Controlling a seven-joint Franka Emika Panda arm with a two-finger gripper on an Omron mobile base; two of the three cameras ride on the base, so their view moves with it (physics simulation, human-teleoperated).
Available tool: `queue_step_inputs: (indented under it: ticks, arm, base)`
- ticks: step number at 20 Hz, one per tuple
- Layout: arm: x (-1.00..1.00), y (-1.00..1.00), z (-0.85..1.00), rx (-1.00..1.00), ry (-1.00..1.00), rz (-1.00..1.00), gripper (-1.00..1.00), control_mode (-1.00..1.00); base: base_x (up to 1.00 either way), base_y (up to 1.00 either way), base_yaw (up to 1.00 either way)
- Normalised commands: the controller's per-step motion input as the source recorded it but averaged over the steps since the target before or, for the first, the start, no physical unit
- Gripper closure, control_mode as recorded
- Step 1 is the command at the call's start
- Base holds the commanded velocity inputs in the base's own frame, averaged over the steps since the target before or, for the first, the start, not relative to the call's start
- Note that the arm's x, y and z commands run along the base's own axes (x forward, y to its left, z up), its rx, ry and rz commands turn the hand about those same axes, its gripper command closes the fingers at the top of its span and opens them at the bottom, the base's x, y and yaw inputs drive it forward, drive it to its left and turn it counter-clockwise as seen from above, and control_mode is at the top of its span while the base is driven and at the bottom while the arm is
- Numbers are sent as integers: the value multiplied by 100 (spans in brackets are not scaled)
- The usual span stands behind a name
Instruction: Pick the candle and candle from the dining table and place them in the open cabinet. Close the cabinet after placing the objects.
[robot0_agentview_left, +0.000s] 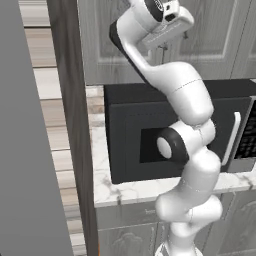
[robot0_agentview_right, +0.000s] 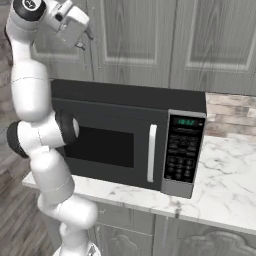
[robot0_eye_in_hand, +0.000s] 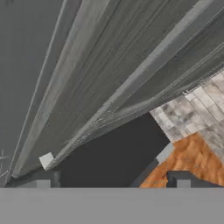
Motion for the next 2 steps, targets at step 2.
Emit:
queue_step_inputs:
  ticks: [2]
  arm:
    - [-100, -100, -100, 21, -29, 0, -100, -100]
  base:
    - [0, 0, 0]
